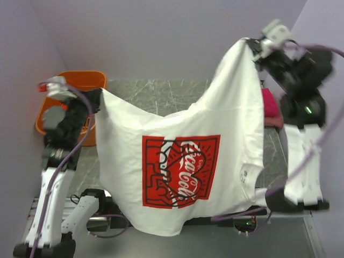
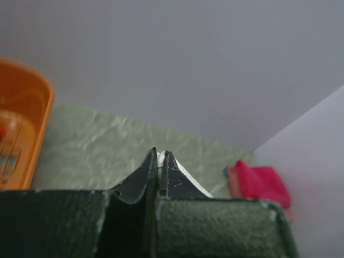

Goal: Fold and stack the t-shirts
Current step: Flatten the tshirt out, then fold the tshirt

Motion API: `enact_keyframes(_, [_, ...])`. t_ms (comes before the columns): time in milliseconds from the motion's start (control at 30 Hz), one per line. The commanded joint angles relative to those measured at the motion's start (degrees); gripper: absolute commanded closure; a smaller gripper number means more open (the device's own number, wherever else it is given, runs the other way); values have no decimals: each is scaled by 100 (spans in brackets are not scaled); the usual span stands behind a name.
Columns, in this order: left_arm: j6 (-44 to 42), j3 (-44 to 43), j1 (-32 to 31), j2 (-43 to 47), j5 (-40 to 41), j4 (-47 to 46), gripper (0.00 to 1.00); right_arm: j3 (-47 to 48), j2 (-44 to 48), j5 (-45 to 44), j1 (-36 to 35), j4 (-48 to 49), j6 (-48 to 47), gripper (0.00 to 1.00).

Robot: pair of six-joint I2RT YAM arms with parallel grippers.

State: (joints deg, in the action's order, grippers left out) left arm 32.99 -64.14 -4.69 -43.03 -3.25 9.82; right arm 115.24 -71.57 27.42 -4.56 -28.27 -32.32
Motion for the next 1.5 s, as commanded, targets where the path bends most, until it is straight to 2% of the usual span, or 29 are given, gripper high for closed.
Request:
enact_keyframes(0, [-135,700,-6,-767,-19,-856,100,-362,-1111,-88,95,542,-135,100])
enact_keyframes(100, [-135,772,-6,-1882,148,-1323,100,31,-2288,87,104,568,-205,100])
enact_keyframes(200, [-144,421,-6,-3305,254,-1404,100,515,-3562,210,95,516,-179,100])
enact_keyframes(267, [-258,-132,-6,-4304,307,-1361,100,1034,-4395,307,104,524,-100,100])
enact_keyframes(433, [-547,-1512,3,-6029,921,-1159,100,1448,-5532,81,-88,972,-178,100])
enact_keyframes(567, [-715,-2321,3,-6813,1115,-1001,100,1641,-5885,-193,-151,1350,-30,100])
enact_keyframes(800, [-917,-3480,-6,-7790,1177,-623,100,1651,-5965,-264,-133,1596,94,100])
enact_keyframes(1000, [-1102,-4009,-6,-8257,1124,-402,100,1370,-5676,-53,-133,1562,164,100])
enact_keyframes(1167, [-1251,-4282,-6,-8538,1229,-341,100,579,-5122,97,-133,1728,164,100])
enact_keyframes(1300, [-1339,-4931,-6,-8942,1361,-86,100,184,-4806,237,-115,1693,269,100])
enact_keyframes(1467, [-1444,-4995,-6,-9127,1441,-331,100,-422,-4305,440,-98,1790,305,100])
